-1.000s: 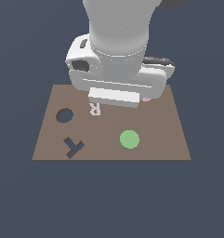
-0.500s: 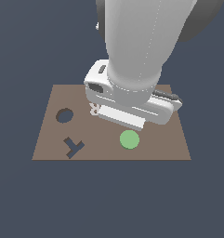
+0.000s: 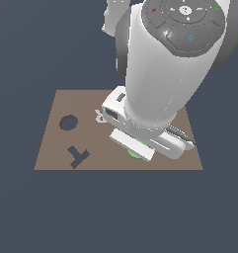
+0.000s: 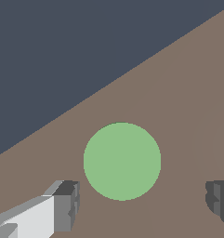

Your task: Insert a designated object into the corresponding slot on a board.

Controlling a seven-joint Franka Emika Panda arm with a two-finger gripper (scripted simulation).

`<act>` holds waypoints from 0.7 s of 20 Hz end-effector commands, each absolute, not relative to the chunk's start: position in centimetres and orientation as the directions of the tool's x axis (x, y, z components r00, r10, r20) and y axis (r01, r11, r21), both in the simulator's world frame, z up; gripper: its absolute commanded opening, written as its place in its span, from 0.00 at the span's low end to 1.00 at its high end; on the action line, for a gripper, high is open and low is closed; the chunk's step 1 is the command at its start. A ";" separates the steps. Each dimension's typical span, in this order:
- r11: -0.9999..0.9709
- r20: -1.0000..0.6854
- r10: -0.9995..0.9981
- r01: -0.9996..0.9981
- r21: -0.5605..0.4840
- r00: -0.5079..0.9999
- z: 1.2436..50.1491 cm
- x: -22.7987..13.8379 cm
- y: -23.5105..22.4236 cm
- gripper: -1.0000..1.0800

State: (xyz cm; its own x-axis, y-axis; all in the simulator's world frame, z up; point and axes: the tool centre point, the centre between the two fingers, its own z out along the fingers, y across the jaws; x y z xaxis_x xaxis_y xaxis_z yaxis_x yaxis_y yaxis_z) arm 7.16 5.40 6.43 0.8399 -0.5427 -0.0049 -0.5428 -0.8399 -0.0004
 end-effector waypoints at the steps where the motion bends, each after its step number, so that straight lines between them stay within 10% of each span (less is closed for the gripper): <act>1: -0.819 -0.002 -0.574 -0.574 0.000 0.819 5.9 7.9 5.5 0.96; 14: -0.789 0.000 -0.615 -0.615 0.000 0.789 4.8 8.9 5.7 0.96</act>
